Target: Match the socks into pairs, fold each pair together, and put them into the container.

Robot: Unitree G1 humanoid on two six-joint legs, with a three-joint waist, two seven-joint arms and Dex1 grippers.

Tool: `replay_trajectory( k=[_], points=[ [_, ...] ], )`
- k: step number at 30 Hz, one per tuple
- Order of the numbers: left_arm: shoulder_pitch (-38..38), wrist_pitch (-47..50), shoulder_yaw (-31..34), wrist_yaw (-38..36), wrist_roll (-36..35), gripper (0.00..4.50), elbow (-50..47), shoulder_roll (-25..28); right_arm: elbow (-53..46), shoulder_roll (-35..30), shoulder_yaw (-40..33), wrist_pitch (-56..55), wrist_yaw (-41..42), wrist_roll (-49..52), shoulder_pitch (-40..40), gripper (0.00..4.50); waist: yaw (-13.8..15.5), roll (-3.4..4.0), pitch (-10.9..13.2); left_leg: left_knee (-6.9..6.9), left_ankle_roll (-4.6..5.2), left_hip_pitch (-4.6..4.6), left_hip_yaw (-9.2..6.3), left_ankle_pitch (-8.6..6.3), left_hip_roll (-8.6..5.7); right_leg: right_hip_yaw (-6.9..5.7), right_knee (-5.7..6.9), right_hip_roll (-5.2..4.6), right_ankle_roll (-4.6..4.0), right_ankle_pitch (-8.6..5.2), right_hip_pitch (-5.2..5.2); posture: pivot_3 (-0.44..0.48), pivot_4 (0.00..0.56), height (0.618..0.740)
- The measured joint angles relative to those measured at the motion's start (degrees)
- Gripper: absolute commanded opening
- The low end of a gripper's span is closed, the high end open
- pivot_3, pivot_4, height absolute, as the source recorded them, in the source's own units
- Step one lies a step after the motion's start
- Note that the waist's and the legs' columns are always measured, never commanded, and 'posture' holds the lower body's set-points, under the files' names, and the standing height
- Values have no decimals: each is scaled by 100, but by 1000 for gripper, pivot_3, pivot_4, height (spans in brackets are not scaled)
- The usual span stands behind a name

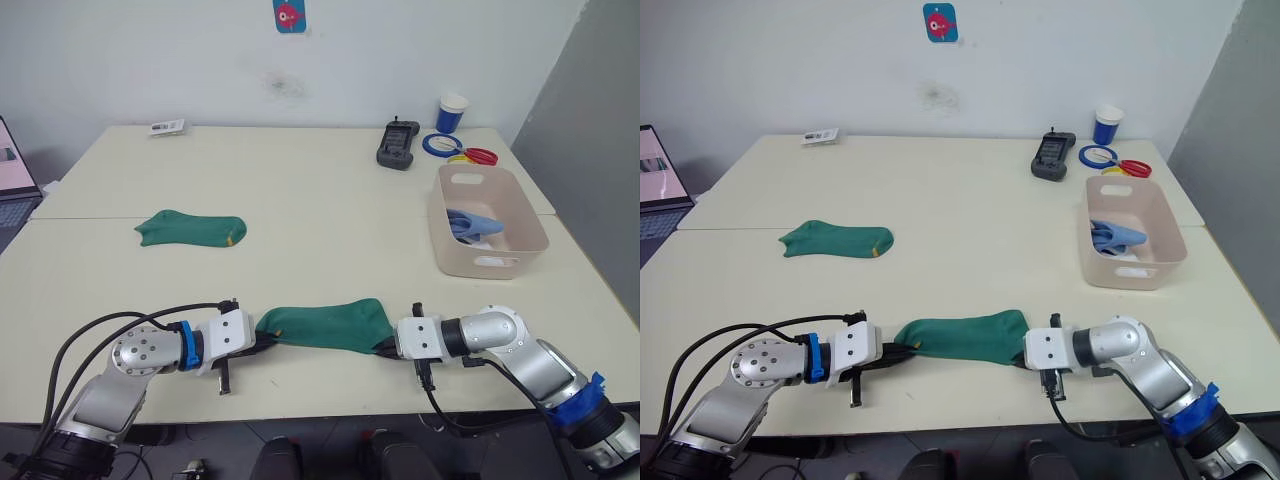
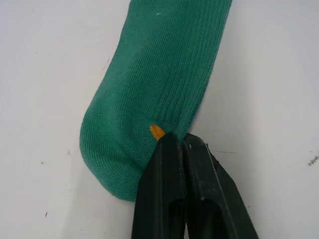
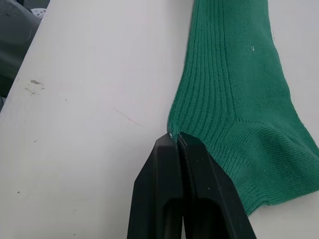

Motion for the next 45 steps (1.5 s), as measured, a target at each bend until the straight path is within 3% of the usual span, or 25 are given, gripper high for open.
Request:
replay_trajectory(
  k=[5, 11, 14, 16, 20, 28, 33, 40, 41, 45],
  points=[
    [589, 198, 182, -446, -622, 17, -713, 323, -764, -274, -337, 850, 460, 838, 19, 0, -21, -5, 8, -1, 0, -17, -6, 0, 10, 0, -1, 0, -3, -2, -14, 0, 150, 740],
    [1358, 1598, 1065, -1209, -1830, 17, -2264, 1664, -2172, -1048, -772, 2704, 1033, 2350, -77, 0, -15, -2, 16, -2, 0, -9, -13, 0, 16, -11, 2, -5, -7, -5, -9, 0, 150, 740],
    [1134, 2708, 1434, -1329, -2675, 17, -2608, 2132, -2359, -1105, -954, 3596, 1076, 3063, -467, 0, -15, 0, 18, -2, 0, 4, -11, 0, 3, -11, 0, -8, -8, -6, -1, 0, 150, 740],
    [664, 3129, 1357, -1344, -2874, 17, -2463, 2199, -2150, -922, -949, 3859, 1009, 3171, -727, 0, -15, 1, 17, -2, 0, 6, -10, 0, -4, -11, -1, -2, -8, -6, 0, 0, 150, 740],
    [-85, 3172, 758, -1278, -2493, 17, -1630, 1934, -1213, -687, -540, 3600, 983, 2718, -943, 0, -13, 2, 18, -2, 1, -19, -8, -1, -4, -9, -3, 5, -13, -9, -20, 0, 150, 740],
    [-1152, 2560, -546, -1209, -1334, 17, -5, 834, 1037, -11, 112, 2329, 1192, 1574, -1672, 0, -4, 1, 18, 5, 5, -34, -5, -2, -2, -3, 5, 29, -13, -8, -35, 0, 150, 740],
    [-1783, 2167, -768, -1166, -819, 17, 695, 492, 1941, 227, 155, 1678, 1375, 1141, -2036, 0, -1, 1, 18, 7, 5, -34, -3, -2, -2, 2, 9, 29, -13, -8, -34, 0, 150, 740],
    [-2102, 2004, -875, -1163, -493, 17, 1108, 277, 2394, 612, 150, 1261, 1450, 845, -2175, 0, -6, 1, 18, 10, 6, -29, -6, -2, 0, 3, 26, 28, -13, -8, -34, 0, 150, 740],
    [-2117, 1974, -875, -1160, -468, 211, 1135, 256, 2433, 629, 150, 1221, 1449, 828, -2192, 0, -7, 0, 18, 13, 6, -28, -6, -2, 0, 3, 32, 28, -13, -8, -34, 0, 150, 740],
    [-2168, 1803, -859, -1120, -371, 1285, 1245, 157, 2591, 633, 82, 951, 1349, 636, -2206, 1039, -7, 1, 18, 20, 6, -25, -3, -2, -3, 5, 42, 26, -13, -8, -34, 0, 150, 740]
  ],
)
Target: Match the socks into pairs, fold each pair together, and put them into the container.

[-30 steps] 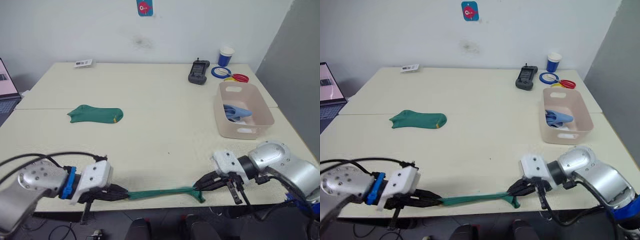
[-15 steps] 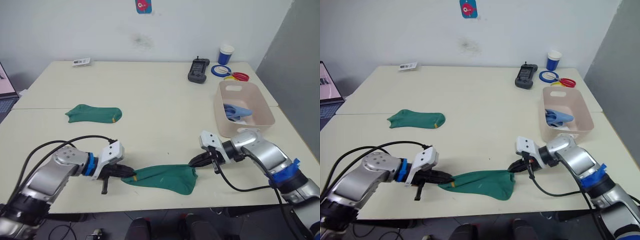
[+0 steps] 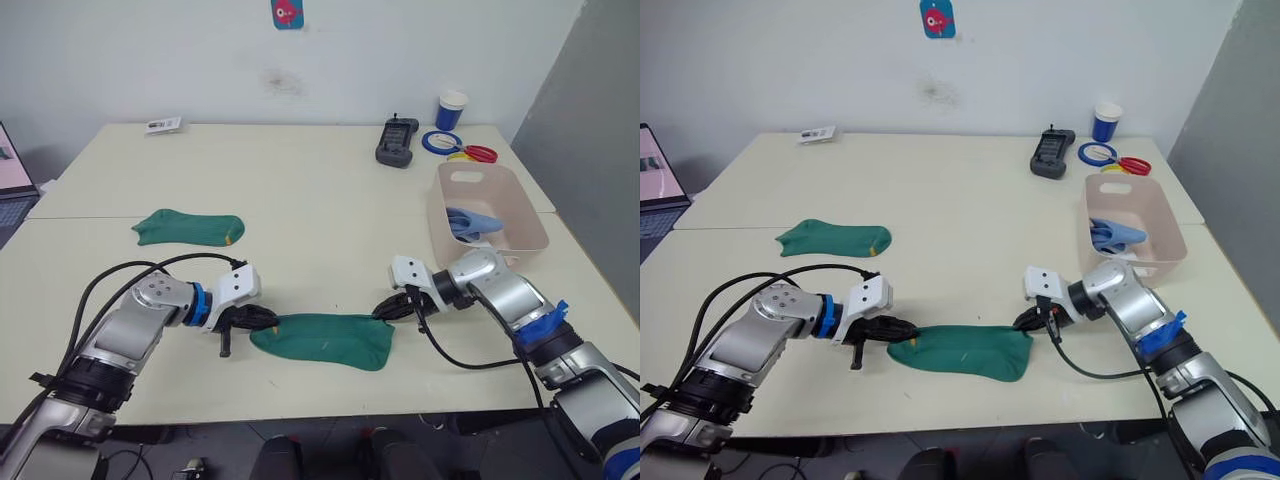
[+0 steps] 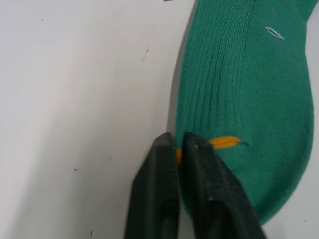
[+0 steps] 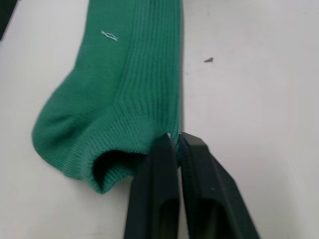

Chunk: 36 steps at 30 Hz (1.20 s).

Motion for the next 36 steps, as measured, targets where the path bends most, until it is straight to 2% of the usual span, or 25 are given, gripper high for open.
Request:
replay_trajectory(
  k=[3, 4, 9, 11, 13, 16, 21, 22, 25, 30, 36],
  points=[
    [1, 10, 32, 53, -2, 2247, -2, -27, 5, -7, -131, -134, -102, -14, 2, 2071, -1, 0, 0, 1, 0, -1, -2, 0, 2, -1, 1, -1, 0, 0, -1, 0, 150, 740],
    [5, 9, 68, 110, -1, 2505, 0, -27, -7, -26, -223, -147, -140, -9, 9, 2083, -1, 0, 0, 1, 0, -1, -3, 0, 3, -1, 1, -6, 0, 0, -1, 0, 150, 740],
    [401, -111, 918, 502, -204, 2505, -205, 21, -896, -268, -1084, 42, -543, 257, 384, 2083, -15, 0, 0, 0, 0, -2, -5, 0, 9, -1, 5, -16, -1, 0, -4, 0, 150, 740],
    [657, -111, 1153, 593, -347, 2549, -645, 14, -1485, -187, -1285, 212, -779, 399, 624, 1690, -14, 0, 0, -1, -1, -3, -5, 0, 8, -3, 10, -16, 0, 0, -5, 0, 150, 740],
    [968, -143, 1295, 661, -527, 2549, -1225, -75, -2168, 24, -1313, 378, -1000, 537, 1013, 1095, -7, -2, -1, -2, -1, 1, -7, 0, 8, -4, 12, -17, -1, -2, -2, 0, 150, 740],
    [1298, -75, 1347, 828, -797, 1931, -1883, -380, -2692, 279, -1116, 531, -1268, 591, 1401, 12, -5, -2, -1, -1, -1, 4, -4, 0, 4, 0, 16, -20, -1, -2, 0, 0, 150, 740],
    [1549, -326, 905, 1150, -496, 261, -2032, -798, -2497, 895, -326, 144, -1750, 25, 1660, 0, -30, -7, -6, -1, -1, 17, -1, 0, 4, 3, 14, -13, -2, -3, 7, 0, 150, 740],
    [1563, -391, 802, 1204, -415, 43, -1985, -853, -2365, 943, -192, 60, -1793, -62, 1665, 0, -23, -7, -6, -1, -1, 13, -2, 0, 4, 2, 14, -12, -3, -3, 4, 0, 150, 740],
    [1594, -518, 648, 1340, -174, 43, -1715, -889, -2080, 938, -99, -164, -1867, -263, 1700, 0, -12, -7, -6, -1, -1, 10, -1, 0, 2, 3, 8, -13, -3, -3, 4, 0, 150, 740],
    [1721, -570, 697, 1465, -56, 43, -1239, -813, -1825, 447, -193, -637, -1843, -422, 2028, 0, -10, -8, -7, -1, 0, 13, 0, 0, 3, 3, 2, -16, -3, -3, 9, 0, 150, 740],
    [2103, -386, 1301, 1384, -405, 43, -1166, -481, -1879, -205, -673, -1001, -1678, -263, 2375, 0, -25, -9, -10, -21, 0, 53, 0, 0, 6, 1, 4, -15, -16, -12, 36, 0, 150, 740]
  ],
)
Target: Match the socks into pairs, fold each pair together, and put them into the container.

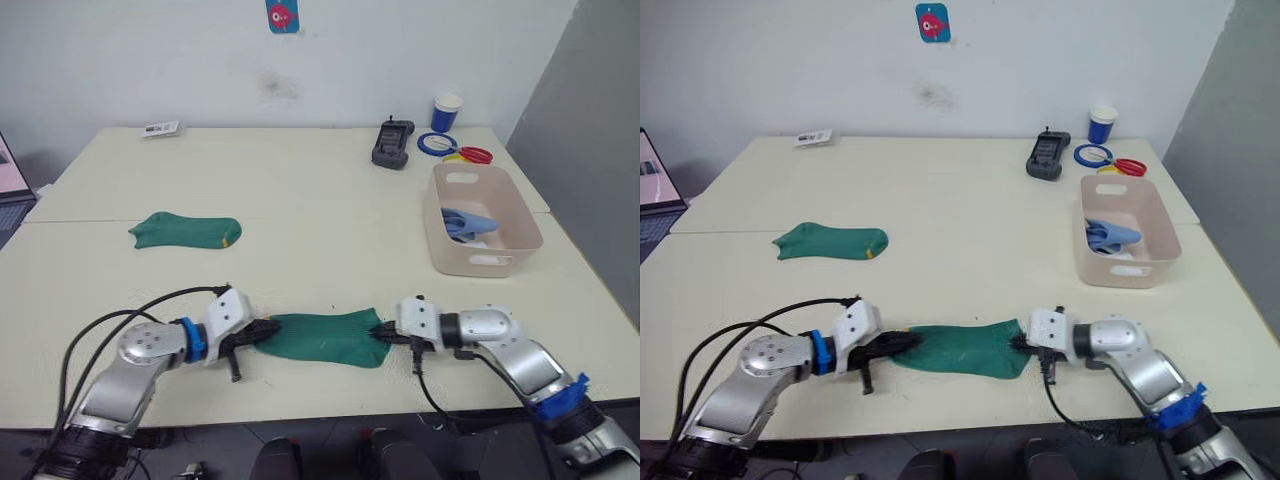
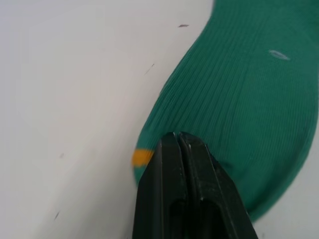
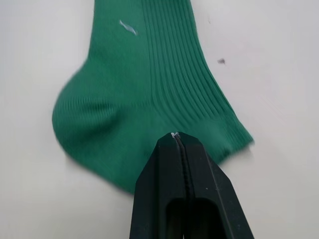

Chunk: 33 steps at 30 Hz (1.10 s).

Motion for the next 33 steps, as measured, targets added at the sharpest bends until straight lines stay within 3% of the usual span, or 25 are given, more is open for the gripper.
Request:
replay_trajectory(
  k=[10, 16, 24, 28, 33],
  points=[
    [644, 234, 289, -434, -611, 43, -1101, 145, -907, 326, -198, 865, 239, 946, -182, 0, 7, -2, 2, 0, 0, -8, -4, 0, 2, -1, -2, -1, -1, -1, -5, 0, 150, 740],
    [671, 237, -132, -276, -186, 43, -1057, 153, -356, 434, 549, 621, 304, 257, -244, 0, 16, -2, 3, 1, 0, -21, -1, 0, -1, -2, -6, -1, -2, -2, -13, 0, 150, 740],
    [988, 111, 73, -256, -141, 43, -943, 350, -333, -127, 428, 66, 495, 69, -42, 0, 15, 0, -4, -1, 0, -8, -2, 0, 1, -3, -7, -2, -6, -4, -5, 0, 150, 740],
    [1164, 315, 336, -268, -407, 43, -922, 373, -447, -467, 138, 55, 586, 249, 241, 0, 11, 1, -5, -2, 0, -1, -1, -1, 1, 1, -6, -4, -6, -4, -2, 0, 150, 740],
    [1180, 1175, 809, -58, -1270, 43, -1079, 109, -885, -284, -362, 856, 429, 921, 360, 0, 4, -2, 1, -2, 0, -7, -6, -1, 5, -5, -2, -2, -6, -4, -6, 0, 150, 740]
  ],
)
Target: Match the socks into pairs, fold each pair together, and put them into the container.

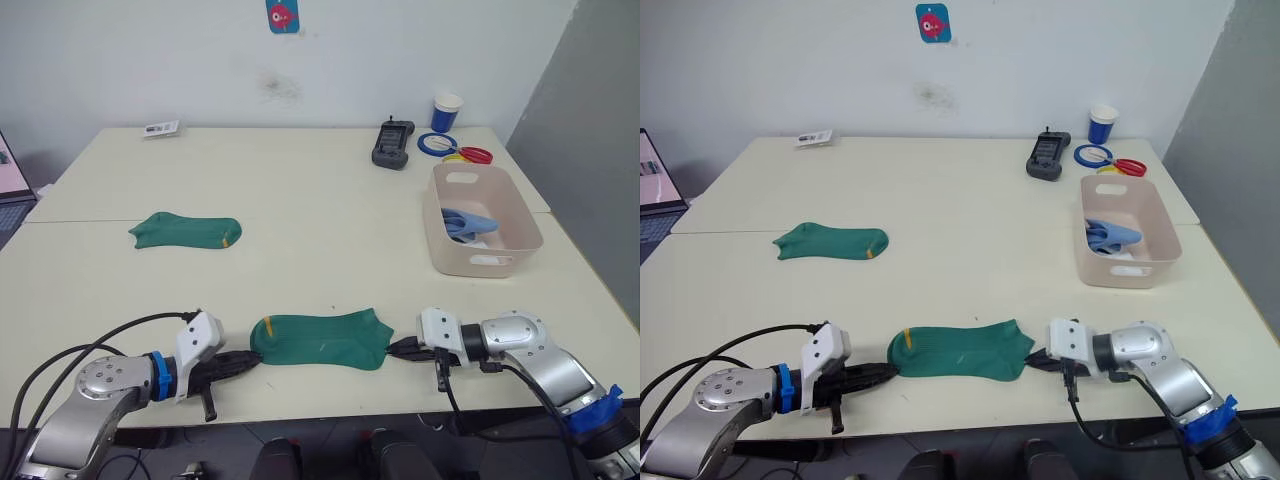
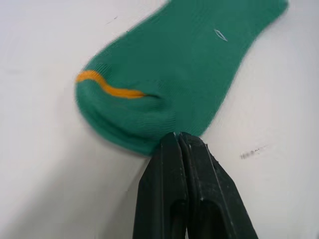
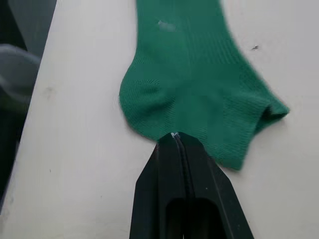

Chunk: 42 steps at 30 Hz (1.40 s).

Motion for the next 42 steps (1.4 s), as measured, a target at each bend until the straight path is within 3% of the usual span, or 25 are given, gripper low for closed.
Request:
replay_trajectory(
  k=[2, 3, 6, 10, 16, 18, 30, 36, 42],
  points=[
    [-2, 325, 341, 165, -377, 43, -150, -61, -356, 79, -268, 302, -181, 313, 22, 0, 5, -1, 1, 0, 0, -4, -4, 0, 0, -2, -2, 0, 1, 0, -1, 0, 150, 740],
    [-2, 443, 600, 304, -537, 15, -167, -90, -511, 100, -455, 423, -330, 425, 83, 180, 11, -2, 1, 0, 0, -6, -5, 0, -1, -4, -3, -1, 1, 0, -1, 0, 150, 740],
    [9, 505, 1439, 830, -685, 627, -85, -239, -715, 117, -980, 523, -810, 476, 336, 978, 15, -3, 0, 0, -1, -7, -6, 0, -4, -2, -9, -4, 1, 0, -1, 0, 150, 740],
    [408, -49, 2114, 1404, -399, 1930, 248, -660, -606, 303, -1433, 217, -1529, 196, 958, 2415, 7, -3, -1, -3, -1, -6, -3, 0, -5, 7, -17, -8, 1, 0, 0, 0, 150, 740],
    [1015, -627, 2138, 1684, -25, 3926, 336, -1251, -415, 758, -1543, 33, -2109, 66, 1587, 4500, 12, -6, -1, -2, -1, -7, 0, -1, -3, 7, -13, -11, 1, 0, 1, 0, 150, 740],
    [993, -725, 2136, 1714, 24, 4481, 317, -1251, -414, 810, -1543, 18, -2150, 76, 1587, 4500, 13, -6, -1, -2, -1, -6, 0, -1, -4, 9, -14, -11, -9, -6, 1, 0, 150, 740],
    [797, -942, 2018, 1907, 266, 4481, 414, -1256, -522, 836, -1263, 325, -1987, 219, 1086, 4500, 3, -7, -1, -4, -1, -8, 1, -1, -4, 4, -12, -6, -3, -2, 0, 0, 150, 740],
    [664, -1005, 1899, 2303, 377, 4481, 431, -1506, -652, 1547, -302, 1046, -2010, 226, -984, 4500, -95, -21, -9, -4, -1, -10, -6, -1, -1, -6, 2, -3, -1, 0, -10, 0, 150, 740],
    [906, -1041, 1934, 2709, 409, 4481, 256, -1704, -392, 1940, -45, 1287, -2233, 112, -1598, 4500, 35, -41, -21, -3, -1, -45, -8, -1, 9, -11, -17, -23, -1, -7, -25, 0, 150, 740]
  ],
)
